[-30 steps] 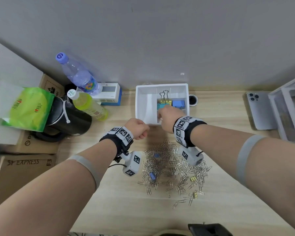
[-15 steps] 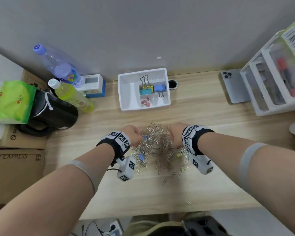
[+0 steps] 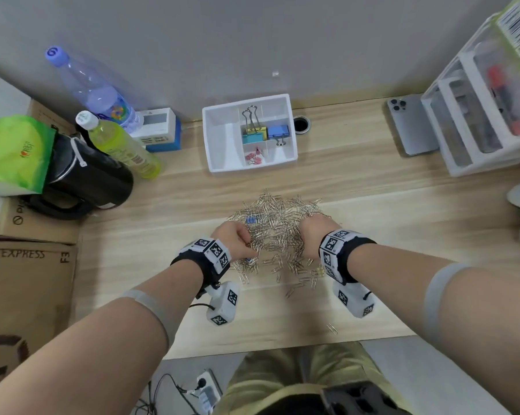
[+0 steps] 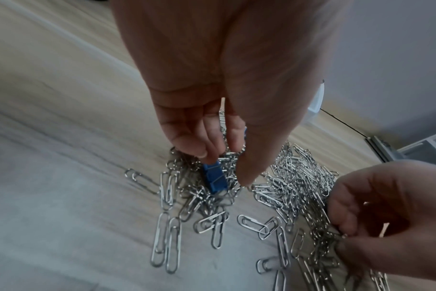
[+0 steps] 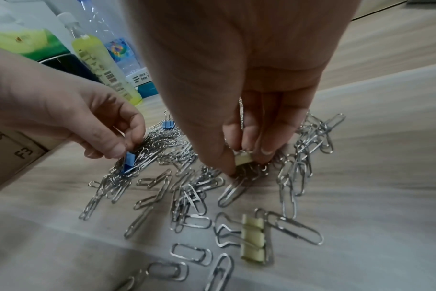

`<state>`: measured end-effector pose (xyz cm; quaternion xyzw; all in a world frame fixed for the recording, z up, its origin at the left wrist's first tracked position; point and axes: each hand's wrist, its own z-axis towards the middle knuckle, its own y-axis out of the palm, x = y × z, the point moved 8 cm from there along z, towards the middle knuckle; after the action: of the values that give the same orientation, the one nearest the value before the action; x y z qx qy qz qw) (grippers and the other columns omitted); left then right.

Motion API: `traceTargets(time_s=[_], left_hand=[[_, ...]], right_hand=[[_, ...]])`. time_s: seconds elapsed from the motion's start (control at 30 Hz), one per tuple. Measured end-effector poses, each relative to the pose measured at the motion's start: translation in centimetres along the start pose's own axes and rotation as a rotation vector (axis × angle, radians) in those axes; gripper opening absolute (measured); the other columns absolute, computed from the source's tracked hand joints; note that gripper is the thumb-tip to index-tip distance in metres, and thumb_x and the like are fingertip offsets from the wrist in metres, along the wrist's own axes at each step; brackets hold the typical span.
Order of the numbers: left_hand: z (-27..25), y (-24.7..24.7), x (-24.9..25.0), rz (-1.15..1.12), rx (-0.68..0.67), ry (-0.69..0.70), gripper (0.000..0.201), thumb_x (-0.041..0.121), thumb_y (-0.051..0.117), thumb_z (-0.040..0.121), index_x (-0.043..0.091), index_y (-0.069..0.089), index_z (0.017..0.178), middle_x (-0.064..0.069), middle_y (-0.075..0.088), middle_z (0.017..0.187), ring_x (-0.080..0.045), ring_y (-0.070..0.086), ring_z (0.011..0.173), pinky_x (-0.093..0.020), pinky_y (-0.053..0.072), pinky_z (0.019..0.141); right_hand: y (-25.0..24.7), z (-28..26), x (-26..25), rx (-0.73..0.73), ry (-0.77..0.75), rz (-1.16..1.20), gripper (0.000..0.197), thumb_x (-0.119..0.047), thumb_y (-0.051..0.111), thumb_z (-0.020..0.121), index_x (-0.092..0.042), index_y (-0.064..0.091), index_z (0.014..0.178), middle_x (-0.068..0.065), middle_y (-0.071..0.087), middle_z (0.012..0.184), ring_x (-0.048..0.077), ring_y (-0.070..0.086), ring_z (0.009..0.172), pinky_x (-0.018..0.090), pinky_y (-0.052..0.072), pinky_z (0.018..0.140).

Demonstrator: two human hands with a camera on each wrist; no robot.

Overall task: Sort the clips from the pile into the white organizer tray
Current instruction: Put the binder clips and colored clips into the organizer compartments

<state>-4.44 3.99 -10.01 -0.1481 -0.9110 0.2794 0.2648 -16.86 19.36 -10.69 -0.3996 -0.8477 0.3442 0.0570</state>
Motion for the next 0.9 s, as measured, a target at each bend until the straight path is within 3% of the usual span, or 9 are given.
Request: traceTargets(time_s=[0.1, 0.17, 0.27, 0.33, 0.4, 0.63, 0.73, 0.83, 0.9], left_hand=[[-0.1, 0.1, -0.1, -0.008, -0.004, 0.013, 0.024, 0.020, 0.088, 0.065, 0.020, 0.066, 0.077, 0.001, 0.069, 0.080, -0.015, 0.066, 0.073, -0.022, 0.051, 0.059], [-0.2, 0.1, 0.2, -0.008, 0.000, 0.027, 0.019, 0.018, 0.086, 0.066, 0.021, 0.068, 0.072, 0.004, 0.068, 0.074, -0.013, 0.065, 0.069, -0.020, 0.049, 0.055], [-0.4, 0.0, 0.5, 0.016, 0.004, 0.063, 0.015, 0.019, 0.082, 0.071, 0.024, 0.070, 0.066, 0.007, 0.067, 0.070, -0.010, 0.063, 0.068, -0.018, 0.046, 0.054], [-0.5, 0.0, 0.7, 0.029, 0.000, 0.075, 0.017, 0.019, 0.080, 0.074, 0.024, 0.070, 0.062, 0.008, 0.068, 0.069, -0.008, 0.063, 0.065, -0.018, 0.045, 0.052], [-0.5, 0.1, 0.7, 0.026, -0.016, 0.075, 0.018, 0.019, 0.078, 0.075, 0.023, 0.070, 0.059, 0.008, 0.068, 0.064, -0.007, 0.060, 0.058, -0.019, 0.044, 0.048], [-0.9, -1.4, 1.8, -0.056, -0.067, 0.085, 0.013, 0.014, 0.074, 0.076, 0.016, 0.071, 0.064, -0.004, 0.075, 0.073, -0.012, 0.058, 0.056, -0.023, 0.046, 0.047], [-0.8, -2.2, 2.0, -0.114, -0.047, 0.054, 0.009, 0.010, 0.067, 0.083, 0.013, 0.064, 0.075, -0.007, 0.072, 0.074, -0.012, 0.064, 0.059, -0.024, 0.049, 0.048], [-0.7, -2.1, 2.0, -0.187, -0.067, -0.011, 0.007, 0.009, 0.058, 0.089, 0.011, 0.057, 0.082, -0.009, 0.070, 0.075, -0.014, 0.068, 0.058, -0.027, 0.051, 0.052], [-0.7, -1.8, 1.9, -0.267, -0.099, -0.061, 0.007, 0.011, 0.055, 0.092, 0.009, 0.055, 0.085, -0.010, 0.069, 0.073, -0.019, 0.067, 0.056, -0.026, 0.047, 0.046]], right_hand=[[-0.3, -0.3, -0.3, 0.022, -0.004, 0.075, 0.028, -0.007, 0.063, 0.077, -0.014, 0.043, 0.059, 0.003, 0.039, 0.056, 0.019, 0.039, 0.051, 0.022, 0.034, 0.045], [-0.6, -0.6, -0.3, 0.038, 0.008, 0.152, 0.011, -0.014, 0.065, 0.077, -0.010, 0.060, 0.069, 0.006, 0.051, 0.062, 0.021, 0.050, 0.056, 0.025, 0.044, 0.051], [-0.6, -0.4, 0.0, 0.068, -0.004, 0.246, 0.029, -0.026, 0.067, 0.078, 0.000, 0.073, 0.091, 0.016, 0.073, 0.085, 0.025, 0.067, 0.074, 0.036, 0.058, 0.069], [-0.3, -0.4, 0.0, 0.062, -0.011, 0.252, 0.029, -0.025, 0.062, 0.084, 0.003, 0.071, 0.088, 0.015, 0.070, 0.079, 0.023, 0.057, 0.069, 0.032, 0.052, 0.064], [0.3, -0.6, -0.1, 0.008, -0.007, 0.214, 0.023, -0.021, 0.053, 0.093, -0.006, 0.062, 0.078, 0.007, 0.055, 0.068, 0.023, 0.050, 0.070, 0.029, 0.044, 0.064], [0.8, -1.6, 0.1, -0.127, -0.057, 0.051, 0.017, -0.012, 0.039, 0.098, -0.006, 0.051, 0.088, 0.006, 0.051, 0.084, 0.019, 0.046, 0.070, 0.026, 0.039, 0.059], [1.3, -2.4, 0.2, -0.199, -0.089, -0.006, 0.024, -0.006, 0.042, 0.096, -0.001, 0.063, 0.107, 0.012, 0.062, 0.099, 0.021, 0.050, 0.081, 0.026, 0.042, 0.059], [1.7, -2.9, 0.4, -0.157, -0.137, 0.024, 0.008, -0.015, 0.057, 0.086, -0.016, 0.059, 0.094, 0.003, 0.066, 0.098, 0.019, 0.057, 0.080, 0.029, 0.051, 0.067], [2.5, -3.0, 0.7, -0.181, -0.168, 0.024, 0.022, -0.019, 0.071, 0.074, -0.020, 0.057, 0.090, -0.001, 0.065, 0.093, 0.018, 0.060, 0.080, 0.031, 0.054, 0.068]])
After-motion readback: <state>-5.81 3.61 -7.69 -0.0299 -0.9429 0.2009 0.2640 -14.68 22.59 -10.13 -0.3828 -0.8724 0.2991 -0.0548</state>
